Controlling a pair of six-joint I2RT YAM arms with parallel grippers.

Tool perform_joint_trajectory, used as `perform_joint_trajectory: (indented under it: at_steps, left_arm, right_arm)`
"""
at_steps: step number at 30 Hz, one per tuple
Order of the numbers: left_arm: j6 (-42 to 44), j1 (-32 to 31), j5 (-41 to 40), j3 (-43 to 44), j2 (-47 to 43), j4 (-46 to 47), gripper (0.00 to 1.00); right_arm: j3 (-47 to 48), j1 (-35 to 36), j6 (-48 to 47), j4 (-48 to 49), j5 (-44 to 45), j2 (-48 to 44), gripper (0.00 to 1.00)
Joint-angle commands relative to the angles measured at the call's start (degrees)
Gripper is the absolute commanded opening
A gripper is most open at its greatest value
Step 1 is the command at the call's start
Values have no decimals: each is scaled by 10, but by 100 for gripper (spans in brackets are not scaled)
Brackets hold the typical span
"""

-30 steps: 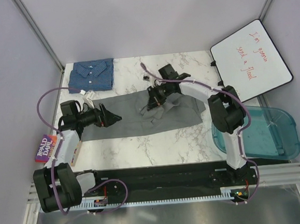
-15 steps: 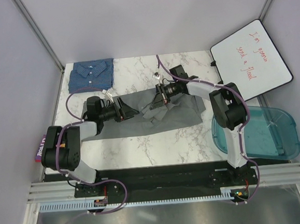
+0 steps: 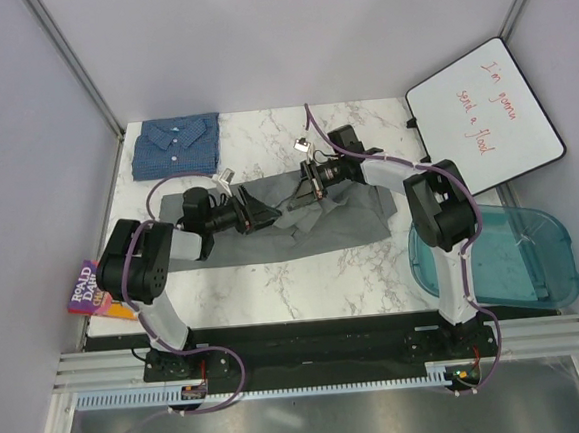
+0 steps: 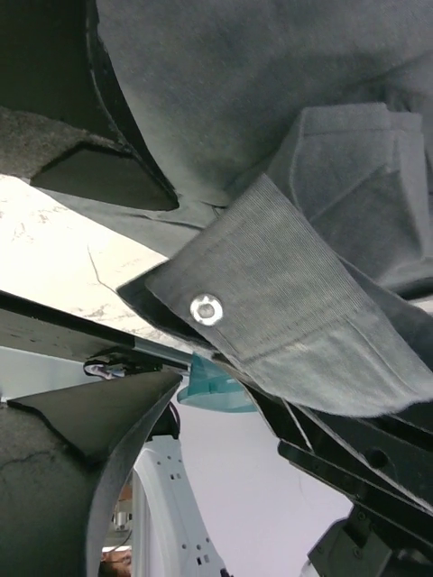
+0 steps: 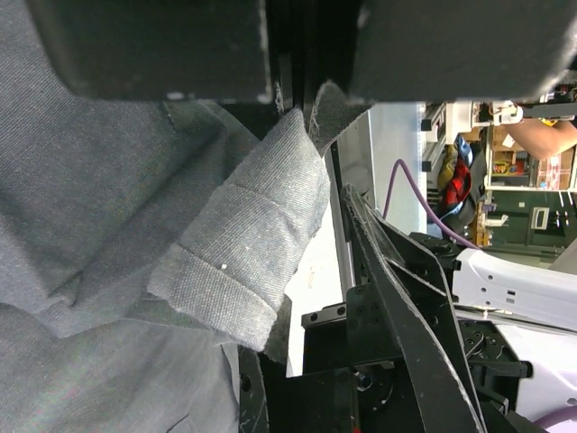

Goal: Fold and stack the long sleeve shirts
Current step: Fold the shirt

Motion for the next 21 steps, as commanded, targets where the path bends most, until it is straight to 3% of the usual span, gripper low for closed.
perform_joint_trajectory:
  at_steps: [1, 3, 6, 10, 14, 15, 17, 19, 20, 21]
  left_arm:
    - [-51, -8, 3, 29, 6, 95, 74]
    - [-51, -8, 6, 30, 1, 91, 69]
    - [-53, -8, 17, 29, -4, 90, 51]
    - [-54, -10, 22, 28, -8, 90, 47]
    - [-44, -11, 25, 23, -26, 75, 15]
    - [-29, -11, 26, 24, -36, 63, 12]
    - [0, -10, 29, 43, -69, -43, 7]
    - [99, -11, 43, 96, -88, -188, 2]
    - [142, -11, 37, 116, -109, -355, 2]
    - [228, -9, 29, 135, -119, -426, 2]
  right_arm:
    - [-7, 0, -1, 25, -19, 1, 3]
    - [-9, -1, -3, 25, -17, 0, 4]
    - [-7, 1, -3, 25, -12, -1, 6]
    - [-6, 1, -3, 25, -12, -7, 7]
    - [-7, 1, -4, 24, -6, -10, 11]
    - [-8, 1, -5, 23, -2, -11, 13]
    - [-7, 1, -7, 20, 11, -18, 19]
    - [-7, 0, -14, 15, 20, -22, 33]
    - [-6, -1, -16, 12, 29, -28, 39]
    - [-4, -2, -19, 4, 36, -32, 50]
